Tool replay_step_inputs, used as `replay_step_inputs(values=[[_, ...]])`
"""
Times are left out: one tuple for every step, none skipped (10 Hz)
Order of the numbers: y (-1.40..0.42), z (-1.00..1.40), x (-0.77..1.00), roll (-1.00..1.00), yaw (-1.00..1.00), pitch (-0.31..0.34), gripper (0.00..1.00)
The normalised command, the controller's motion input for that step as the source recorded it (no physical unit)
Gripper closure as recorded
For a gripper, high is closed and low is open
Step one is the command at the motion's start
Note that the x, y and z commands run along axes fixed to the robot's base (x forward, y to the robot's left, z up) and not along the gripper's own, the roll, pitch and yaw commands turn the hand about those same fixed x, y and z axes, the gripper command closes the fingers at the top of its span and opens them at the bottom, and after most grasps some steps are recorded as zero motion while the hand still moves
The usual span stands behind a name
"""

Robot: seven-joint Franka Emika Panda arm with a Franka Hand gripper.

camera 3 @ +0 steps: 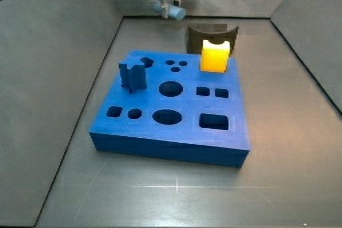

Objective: Pick up the oval object. Move up. Place the oval object on the fixture. Regrasp the oval object. Move to above the board. Insert the oval object.
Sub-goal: Move up, then place the oval object on the fixture.

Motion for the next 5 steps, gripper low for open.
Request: replay_step_inputs(values=[[0.00, 0.26, -0.01, 0.06, -0.01, 0.105, 1.00], [0.00, 1.00, 0.00, 0.00, 0.00, 0.000, 1.00], [0.00, 1.00, 0.00, 0.01, 0.01, 0.004, 1.00], [0.00, 1.00, -0.01, 0.02, 0.01, 0.015, 1.00], [-0.01, 1.00, -0.02, 0.05, 0.00, 0.049, 1.00]])
